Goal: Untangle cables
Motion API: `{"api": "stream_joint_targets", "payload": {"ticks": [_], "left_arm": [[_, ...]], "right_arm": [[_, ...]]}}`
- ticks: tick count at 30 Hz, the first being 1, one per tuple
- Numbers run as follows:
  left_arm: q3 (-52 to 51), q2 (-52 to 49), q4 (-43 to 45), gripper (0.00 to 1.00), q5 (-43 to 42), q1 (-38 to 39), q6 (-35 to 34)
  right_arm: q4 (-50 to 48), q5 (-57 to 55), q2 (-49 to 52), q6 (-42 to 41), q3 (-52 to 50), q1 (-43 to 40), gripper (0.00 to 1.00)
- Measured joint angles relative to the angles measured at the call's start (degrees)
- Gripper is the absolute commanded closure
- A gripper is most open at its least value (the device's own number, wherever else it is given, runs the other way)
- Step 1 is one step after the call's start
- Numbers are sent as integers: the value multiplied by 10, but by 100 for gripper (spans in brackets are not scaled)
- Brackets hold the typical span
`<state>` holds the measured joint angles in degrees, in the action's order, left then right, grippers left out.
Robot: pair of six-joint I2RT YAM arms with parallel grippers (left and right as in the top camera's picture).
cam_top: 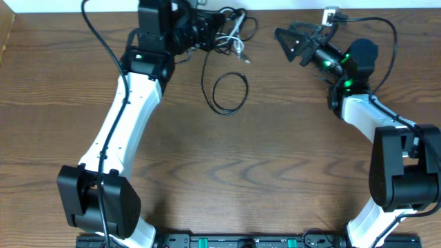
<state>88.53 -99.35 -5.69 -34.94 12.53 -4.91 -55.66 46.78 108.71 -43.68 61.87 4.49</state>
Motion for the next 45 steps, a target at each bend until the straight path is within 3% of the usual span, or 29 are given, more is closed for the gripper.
{"api": "stream_joint_targets", "payload": {"ticks": [4, 8, 18, 22, 24, 26, 35, 45], "left_arm": [[0, 0, 30, 92, -10, 27, 0], [0, 0, 59, 91, -12, 55, 0], [0, 0, 103, 92, -12, 107, 0], [0, 0, 114, 91, -12, 120, 0], [0, 0, 116, 91, -12, 124, 0], [0, 0, 116, 91, -11, 127, 0], [0, 0, 87, 92, -1, 111, 0], [0, 0, -62, 92, 163, 45, 0]], "right_arm": [[-23, 2, 0, -3, 0, 25, 1], [-32, 4, 0, -4, 0, 35, 10], [-36, 4, 0, -6, 0, 34, 19], [-53, 3, 0, -9, 0, 34, 56], [-57, 1, 0, -9, 0, 34, 83], [-55, 0, 0, -9, 0, 35, 99], [14, -11, 0, -8, 0, 22, 99], [83, -2, 0, -28, 0, -35, 99]]}}
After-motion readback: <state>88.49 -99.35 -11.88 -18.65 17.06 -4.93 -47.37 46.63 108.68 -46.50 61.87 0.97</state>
